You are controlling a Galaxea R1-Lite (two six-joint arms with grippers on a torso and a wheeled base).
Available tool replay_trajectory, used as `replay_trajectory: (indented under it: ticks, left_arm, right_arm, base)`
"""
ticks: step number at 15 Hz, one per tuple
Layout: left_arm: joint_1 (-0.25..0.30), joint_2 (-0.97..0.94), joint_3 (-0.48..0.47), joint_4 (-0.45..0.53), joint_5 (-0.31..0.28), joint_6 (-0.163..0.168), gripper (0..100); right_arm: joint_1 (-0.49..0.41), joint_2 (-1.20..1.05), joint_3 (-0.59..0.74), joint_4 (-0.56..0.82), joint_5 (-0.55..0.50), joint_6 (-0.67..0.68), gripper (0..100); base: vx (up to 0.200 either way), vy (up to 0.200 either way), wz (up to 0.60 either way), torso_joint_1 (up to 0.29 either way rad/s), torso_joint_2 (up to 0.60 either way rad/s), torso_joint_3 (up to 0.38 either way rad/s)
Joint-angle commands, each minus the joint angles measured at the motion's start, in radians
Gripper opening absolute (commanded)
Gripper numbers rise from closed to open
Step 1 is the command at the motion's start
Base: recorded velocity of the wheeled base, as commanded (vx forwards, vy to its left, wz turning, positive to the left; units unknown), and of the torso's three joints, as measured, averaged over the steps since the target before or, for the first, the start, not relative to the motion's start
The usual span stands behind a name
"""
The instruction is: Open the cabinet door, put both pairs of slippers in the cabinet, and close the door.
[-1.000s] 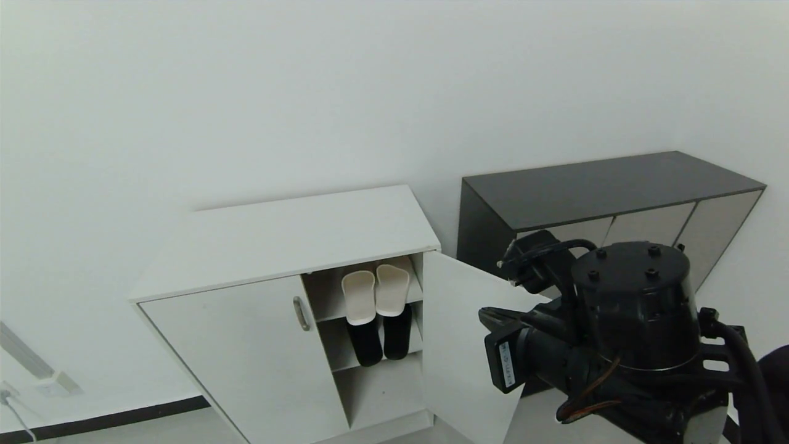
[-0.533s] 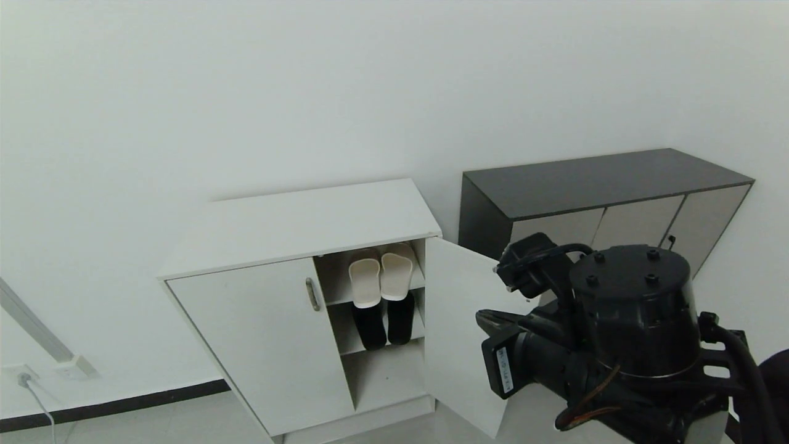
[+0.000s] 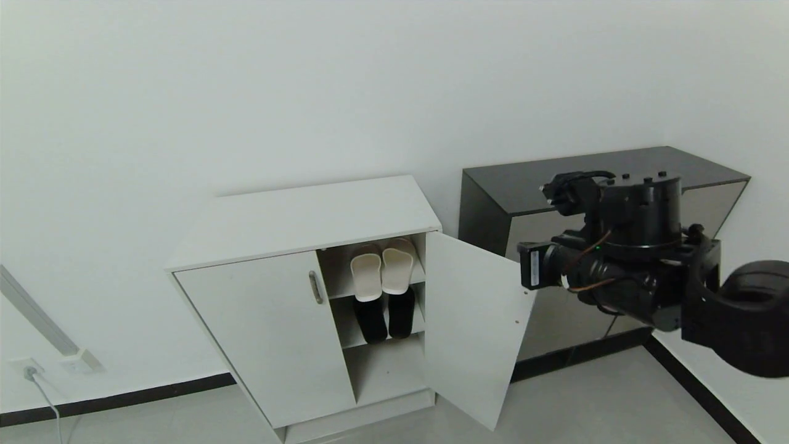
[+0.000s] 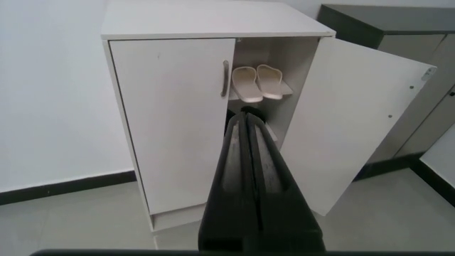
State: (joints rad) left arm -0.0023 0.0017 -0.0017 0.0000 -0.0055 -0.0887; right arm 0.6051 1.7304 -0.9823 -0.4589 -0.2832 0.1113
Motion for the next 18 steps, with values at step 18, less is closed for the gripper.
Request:
replay_trajectory:
  ticks: [18]
  left_arm:
    - [0.001,0.001,0.000,0.000,0.001,-0.002,0]
  right_arm:
    - [-0.258,0.508,-0.391,0.005,0.030,0.008,0]
  base:
    - [0.000,0.000,0.00,0.000,0.00,0.000]
